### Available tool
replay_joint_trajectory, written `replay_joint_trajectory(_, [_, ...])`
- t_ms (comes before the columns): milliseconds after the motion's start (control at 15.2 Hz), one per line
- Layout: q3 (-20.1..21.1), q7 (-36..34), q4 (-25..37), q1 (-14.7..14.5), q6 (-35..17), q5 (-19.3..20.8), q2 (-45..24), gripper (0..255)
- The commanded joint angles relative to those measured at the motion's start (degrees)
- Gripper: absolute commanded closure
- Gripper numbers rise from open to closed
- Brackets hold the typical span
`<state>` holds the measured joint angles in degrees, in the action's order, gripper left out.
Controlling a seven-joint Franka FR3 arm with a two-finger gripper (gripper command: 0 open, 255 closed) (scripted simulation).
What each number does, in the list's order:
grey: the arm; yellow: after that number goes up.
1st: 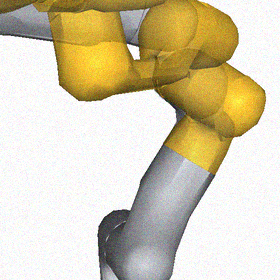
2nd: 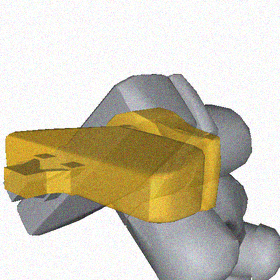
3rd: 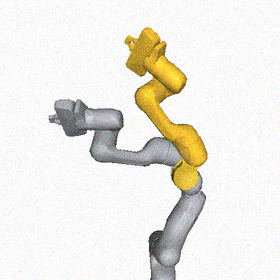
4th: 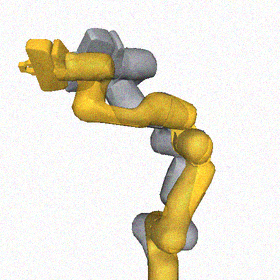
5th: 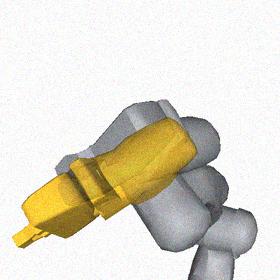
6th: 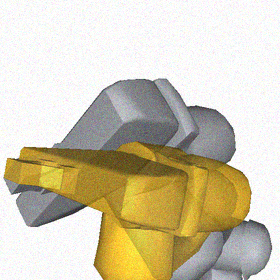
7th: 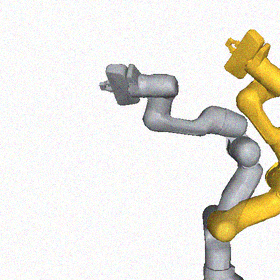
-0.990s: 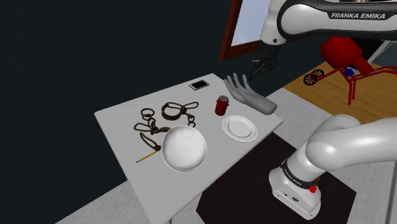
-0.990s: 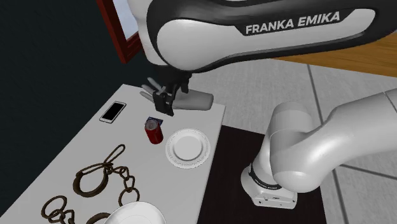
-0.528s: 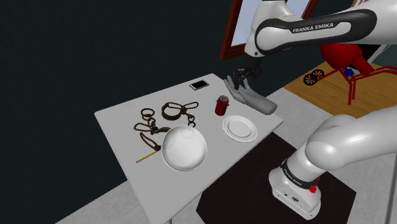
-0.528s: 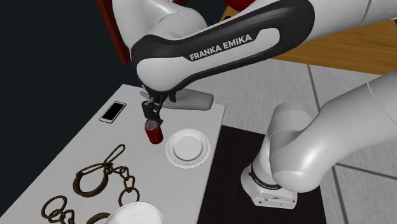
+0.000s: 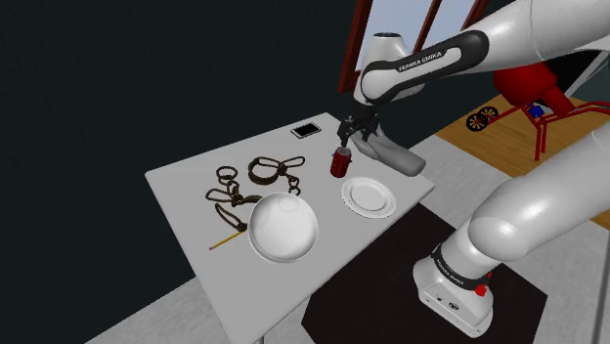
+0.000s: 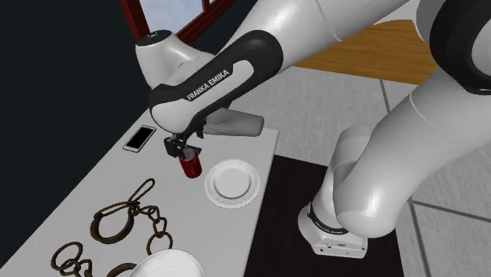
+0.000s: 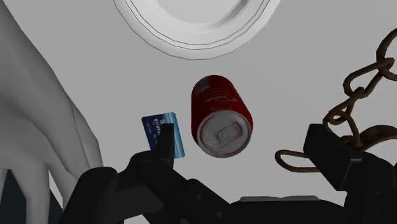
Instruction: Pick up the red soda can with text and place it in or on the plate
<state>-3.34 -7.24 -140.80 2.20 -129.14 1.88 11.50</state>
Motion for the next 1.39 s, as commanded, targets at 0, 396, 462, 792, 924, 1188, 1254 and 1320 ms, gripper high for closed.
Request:
replay_joint_trajectory(0, [-0.44, 0.57, 1.56, 0.04, -3.12, -0.87, -4.50, 0])
replay_joint_trajectory(396, [-0.80, 1.69, 3.44, 0.15, -9.09, -2.52, -12.28, 0])
replay_joint_trajectory(462, [-0.79, 1.74, 3.24, 0.15, -9.88, -2.60, -12.87, 0])
replay_joint_trajectory(792, [-0.76, 1.95, 2.62, 0.15, -12.70, -2.90, -15.07, 0])
replay_joint_trajectory(924, [-0.76, 1.95, 2.62, 0.15, -12.70, -2.90, -15.07, 0])
replay_joint_trajectory(1188, [-0.76, 1.95, 2.62, 0.15, -12.70, -2.90, -15.07, 0])
replay_joint_trajectory(1254, [-0.76, 1.95, 2.62, 0.15, -12.70, -2.90, -15.07, 255])
replay_joint_trajectory(1320, [-0.76, 1.95, 2.62, 0.15, -12.70, -2.90, -15.07, 255])
